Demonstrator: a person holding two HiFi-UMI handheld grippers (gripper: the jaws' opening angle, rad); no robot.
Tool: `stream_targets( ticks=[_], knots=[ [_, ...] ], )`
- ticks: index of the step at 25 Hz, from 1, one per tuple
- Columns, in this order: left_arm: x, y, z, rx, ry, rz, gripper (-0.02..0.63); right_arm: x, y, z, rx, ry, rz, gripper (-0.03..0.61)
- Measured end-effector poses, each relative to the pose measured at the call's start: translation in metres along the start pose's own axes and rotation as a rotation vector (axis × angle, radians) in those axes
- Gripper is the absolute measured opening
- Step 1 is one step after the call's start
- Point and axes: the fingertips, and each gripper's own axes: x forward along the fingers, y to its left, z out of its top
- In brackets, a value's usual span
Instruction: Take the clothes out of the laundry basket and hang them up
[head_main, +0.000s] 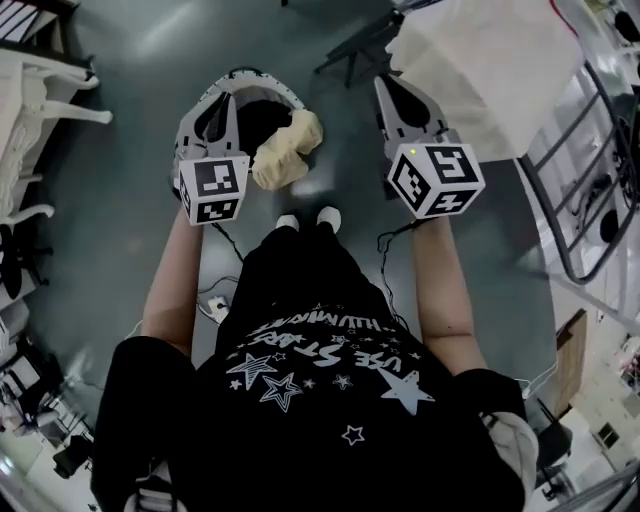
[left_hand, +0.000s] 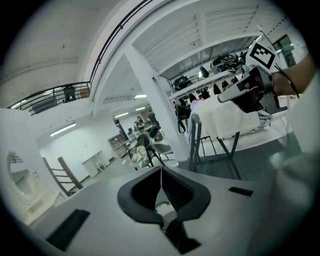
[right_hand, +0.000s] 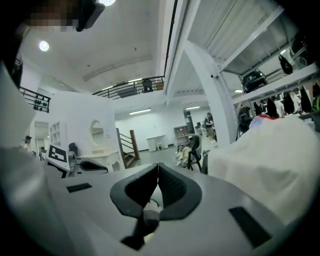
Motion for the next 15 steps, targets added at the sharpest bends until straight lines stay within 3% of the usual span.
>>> stream_targets(
  ticks=[7,15],
  knots=[
    [-0.035,-0.029,-0.145,-0.109,0.201,-0.033,0.025,0.036,0.034,-0.122,0.012,0.220,0.039,0.009],
    [-0.064,-0.129,-0.288,-0.195,0.349,-0.204,0.028,0.026,0.050,-0.262,0.086,0.369,-0.058,0.009]
  ],
)
